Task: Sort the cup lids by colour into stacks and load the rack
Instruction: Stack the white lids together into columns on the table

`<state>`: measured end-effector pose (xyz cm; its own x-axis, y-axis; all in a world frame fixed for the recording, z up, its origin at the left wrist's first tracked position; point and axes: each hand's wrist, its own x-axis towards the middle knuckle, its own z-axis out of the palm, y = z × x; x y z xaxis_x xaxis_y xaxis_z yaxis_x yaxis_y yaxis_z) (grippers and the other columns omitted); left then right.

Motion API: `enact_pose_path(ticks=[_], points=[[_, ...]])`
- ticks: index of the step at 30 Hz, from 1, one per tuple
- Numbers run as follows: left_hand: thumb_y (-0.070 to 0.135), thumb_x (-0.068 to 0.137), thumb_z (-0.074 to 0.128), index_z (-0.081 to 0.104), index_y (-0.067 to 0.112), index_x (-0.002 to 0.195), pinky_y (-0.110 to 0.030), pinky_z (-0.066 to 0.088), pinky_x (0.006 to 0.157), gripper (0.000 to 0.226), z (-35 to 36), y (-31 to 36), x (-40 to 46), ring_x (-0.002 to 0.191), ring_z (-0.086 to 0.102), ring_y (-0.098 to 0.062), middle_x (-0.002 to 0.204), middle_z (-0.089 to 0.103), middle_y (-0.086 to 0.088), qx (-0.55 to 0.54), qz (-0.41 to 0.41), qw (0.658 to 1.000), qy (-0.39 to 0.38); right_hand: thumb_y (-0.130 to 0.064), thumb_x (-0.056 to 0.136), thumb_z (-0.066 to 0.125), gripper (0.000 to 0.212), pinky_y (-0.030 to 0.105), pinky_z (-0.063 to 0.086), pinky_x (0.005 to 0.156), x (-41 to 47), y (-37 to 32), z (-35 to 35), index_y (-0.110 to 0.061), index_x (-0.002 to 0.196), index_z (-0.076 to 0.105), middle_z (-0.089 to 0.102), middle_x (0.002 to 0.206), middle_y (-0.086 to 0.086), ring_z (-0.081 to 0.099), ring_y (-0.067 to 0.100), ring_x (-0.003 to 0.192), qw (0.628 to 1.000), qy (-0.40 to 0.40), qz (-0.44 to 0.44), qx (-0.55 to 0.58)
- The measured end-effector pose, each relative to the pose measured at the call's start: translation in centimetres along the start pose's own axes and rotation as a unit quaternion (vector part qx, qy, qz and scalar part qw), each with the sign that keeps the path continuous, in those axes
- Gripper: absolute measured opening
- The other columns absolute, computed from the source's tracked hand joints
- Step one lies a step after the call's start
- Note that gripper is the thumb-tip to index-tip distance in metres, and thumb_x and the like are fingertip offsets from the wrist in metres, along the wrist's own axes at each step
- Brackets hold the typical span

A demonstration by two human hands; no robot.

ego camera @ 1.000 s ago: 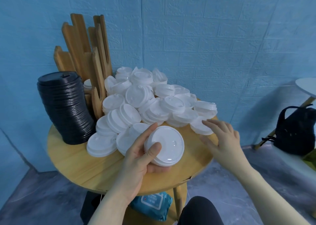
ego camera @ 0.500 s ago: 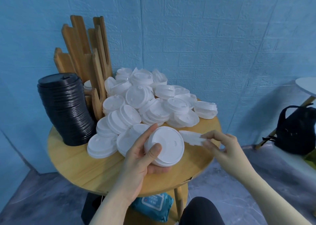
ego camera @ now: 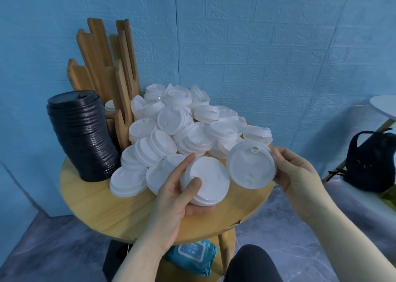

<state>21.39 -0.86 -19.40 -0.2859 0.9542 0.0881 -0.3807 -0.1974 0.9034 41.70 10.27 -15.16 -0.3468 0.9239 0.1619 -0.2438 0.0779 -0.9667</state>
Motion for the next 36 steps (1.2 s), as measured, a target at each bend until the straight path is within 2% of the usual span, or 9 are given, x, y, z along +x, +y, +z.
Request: enact_pose_path(ticks=[5,9,12,18,22,25,29,32,36], points=[[0.054,0.054,0.092,0.064,0.042,0.127,-0.048,0.061,0.070,0.080,0.0,0.2,0.0,0.114,0.067,-0.028,0.130,0.064,0.006,0.013,-0.006,1.000,-0.016,-0.025,0.080,0.055,0.032,0.017,0.053,0.062,0.3,-1.4,1.3,-0.006,0.101,0.070,0.071,0.090,0.004,0.062,0.012,0.076,0.996,-0.042,0.045,0.061],[0.057,0.046,0.094,0.068,0.042,0.122,-0.049,0.062,0.070,0.081,-0.1,0.3,0.1,0.112,0.068,-0.027,0.126,0.067,0.007,0.016,-0.017,0.999,-0.024,-0.024,0.074,0.062,0.031,0.024,0.054,0.061,0.7,-0.7,2.6,-0.007,0.097,0.074,0.069,0.089,0.007,0.060,0.016,0.074,0.984,-0.076,0.160,0.024],[0.050,0.043,0.097,0.070,0.040,0.119,-0.046,0.062,0.065,0.081,-0.1,0.3,0.1,0.109,0.069,-0.029,0.123,0.068,0.004,0.022,-0.023,0.999,-0.021,-0.026,0.079,0.063,0.029,0.028,0.054,0.061,0.7,-0.2,3.9,-0.007,0.099,0.073,0.067,0.088,0.009,0.061,0.016,0.072,0.980,-0.068,0.186,0.012],[0.029,0.057,0.088,0.068,0.036,0.121,-0.043,0.062,0.063,0.068,-0.3,0.1,0.2,0.108,0.069,-0.030,0.123,0.069,0.000,0.008,-0.017,1.000,-0.005,-0.031,0.095,0.059,0.021,0.022,0.038,0.049,0.2,0.9,5.1,-0.015,0.092,0.073,0.061,0.076,0.004,0.049,0.014,0.066,0.989,0.034,0.059,-0.134],[0.028,0.057,0.087,0.066,0.034,0.124,-0.042,0.062,0.063,0.070,-0.3,0.1,0.1,0.107,0.070,-0.030,0.121,0.069,-0.001,0.001,-0.012,1.000,-0.006,-0.040,0.096,0.053,0.023,0.023,0.038,0.062,-1.1,1.8,5.6,-0.027,0.088,0.070,0.065,0.077,-0.011,0.051,0.009,0.067,0.969,0.077,-0.102,-0.211],[0.027,0.059,0.088,0.065,0.033,0.125,-0.042,0.061,0.065,0.071,-0.2,0.1,0.1,0.105,0.071,-0.030,0.122,0.069,-0.003,-0.001,-0.009,1.000,-0.003,-0.074,0.084,0.044,0.040,0.016,0.037,0.069,-2.3,2.1,5.6,-0.044,0.106,0.060,0.057,0.103,-0.027,0.053,0.000,0.094,0.908,0.034,-0.173,-0.380],[0.026,0.060,0.089,0.068,0.036,0.120,-0.044,0.061,0.068,0.065,-0.2,0.2,0.1,0.102,0.071,-0.030,0.126,0.065,-0.009,0.006,-0.012,1.000,-0.005,-0.092,0.051,0.050,0.115,0.017,0.035,0.091,-2.7,2.6,5.3,-0.031,0.147,0.034,0.040,0.124,-0.031,0.038,-0.004,0.120,0.862,-0.048,-0.155,-0.481],[0.031,0.058,0.087,0.069,0.039,0.119,-0.043,0.060,0.068,0.064,-0.2,0.2,0.0,0.093,0.073,-0.027,0.127,0.063,-0.011,0.017,-0.014,1.000,-0.021,-0.091,0.051,0.055,0.105,0.007,0.033,0.089,-2.5,2.9,5.0,-0.043,0.141,0.027,0.041,0.121,-0.039,0.039,-0.011,0.114,0.874,-0.086,-0.160,-0.451],[0.031,0.061,0.087,0.067,0.037,0.123,-0.046,0.061,0.068,0.066,-0.3,0.3,0.0,0.112,0.068,-0.030,0.130,0.064,-0.004,0.011,-0.015,0.999,-0.027,-0.070,0.065,0.067,0.092,0.011,0.030,0.103,-1.6,2.0,4.0,-0.043,0.144,0.028,0.033,0.139,-0.038,0.031,-0.004,0.130,0.848,-0.197,-0.195,-0.451]])
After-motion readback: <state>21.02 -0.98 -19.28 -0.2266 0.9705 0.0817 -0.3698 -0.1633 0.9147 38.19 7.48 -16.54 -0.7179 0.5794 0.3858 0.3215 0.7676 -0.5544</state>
